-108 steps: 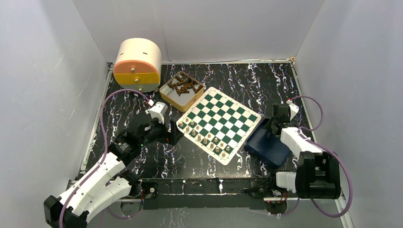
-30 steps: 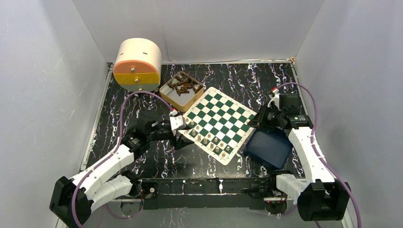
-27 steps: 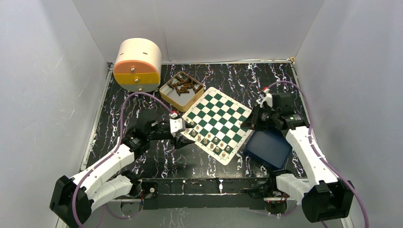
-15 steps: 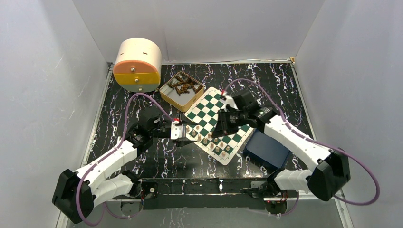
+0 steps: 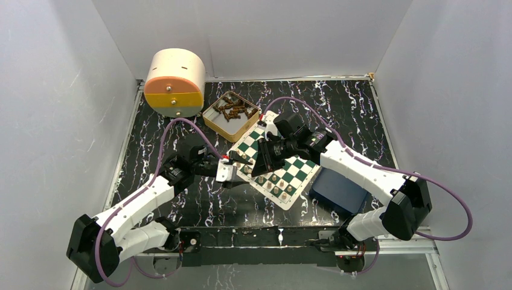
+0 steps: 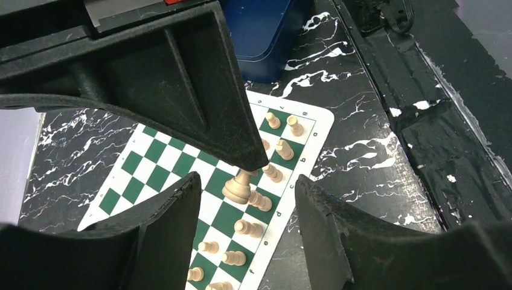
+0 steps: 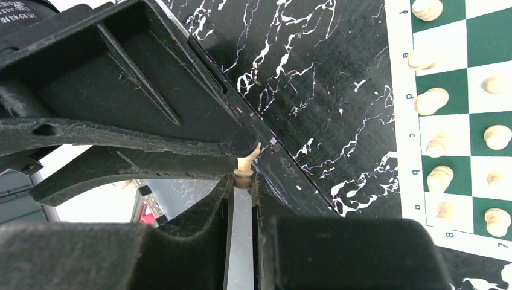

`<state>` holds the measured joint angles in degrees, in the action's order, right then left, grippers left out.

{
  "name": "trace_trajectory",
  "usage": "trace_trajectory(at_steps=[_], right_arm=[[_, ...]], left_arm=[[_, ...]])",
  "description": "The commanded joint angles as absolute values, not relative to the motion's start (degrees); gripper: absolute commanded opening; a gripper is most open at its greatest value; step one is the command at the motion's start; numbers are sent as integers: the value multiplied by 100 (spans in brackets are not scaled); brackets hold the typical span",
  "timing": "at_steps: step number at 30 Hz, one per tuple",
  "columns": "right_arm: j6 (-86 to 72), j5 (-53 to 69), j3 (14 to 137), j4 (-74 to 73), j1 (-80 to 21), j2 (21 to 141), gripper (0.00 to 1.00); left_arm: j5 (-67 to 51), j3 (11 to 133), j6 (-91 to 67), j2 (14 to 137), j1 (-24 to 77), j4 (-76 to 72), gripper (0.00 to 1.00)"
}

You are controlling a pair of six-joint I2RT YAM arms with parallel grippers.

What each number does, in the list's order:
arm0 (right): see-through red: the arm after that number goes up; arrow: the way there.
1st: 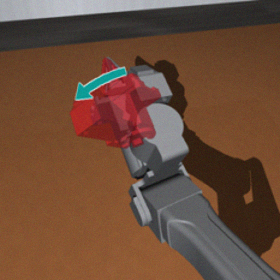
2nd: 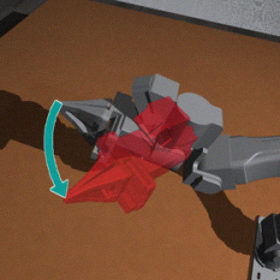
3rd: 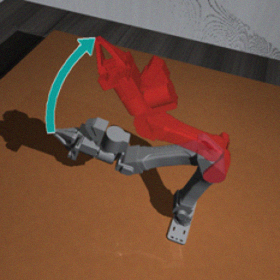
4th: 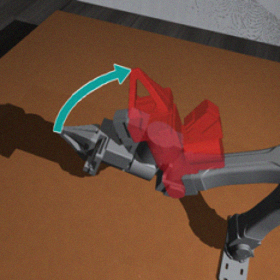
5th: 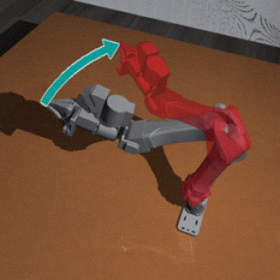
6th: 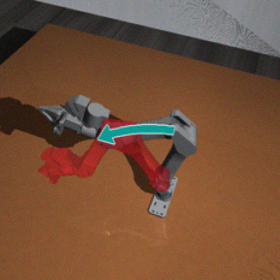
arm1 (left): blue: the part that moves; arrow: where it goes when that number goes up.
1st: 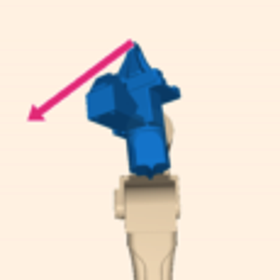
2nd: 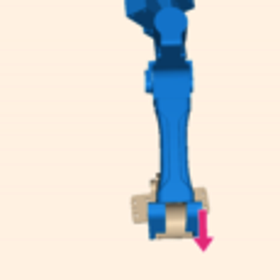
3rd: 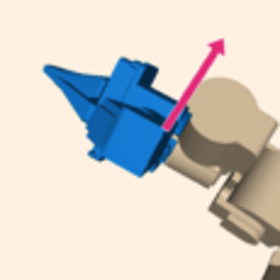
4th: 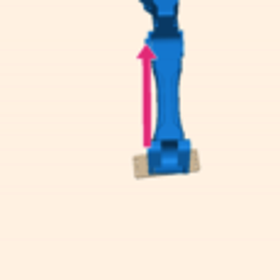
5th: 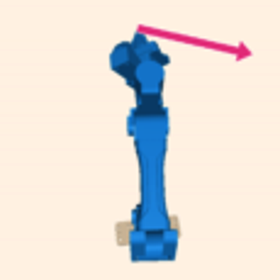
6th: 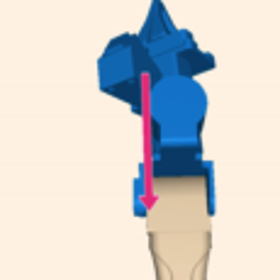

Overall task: Set up the chess pieces on the board
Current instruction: Place the chess piece on the chessboard.

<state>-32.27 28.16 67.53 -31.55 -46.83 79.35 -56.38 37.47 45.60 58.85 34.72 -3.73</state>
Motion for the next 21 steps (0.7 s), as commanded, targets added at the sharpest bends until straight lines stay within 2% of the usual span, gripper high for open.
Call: trace_trajectory(at_steps=[1,8,14,21], right_arm=[[-3319,3008,7078,-2857,-4741,7960,13],[-3348,3077,7128,-2804,-4760,8006,14],[-3340,3110,7113,-2815,-4775,8009,14],[-3292,3002,6927,-2674,-4779,7922,16]], left_arm=[[-5750,4042,4947,5921,3507,-35,55],[-5679,4053,4843,6000,3507,96,49],[-5561,4079,4721,5978,3507,88,36],[-5346,4170,4063,6040,3507,27,13]])
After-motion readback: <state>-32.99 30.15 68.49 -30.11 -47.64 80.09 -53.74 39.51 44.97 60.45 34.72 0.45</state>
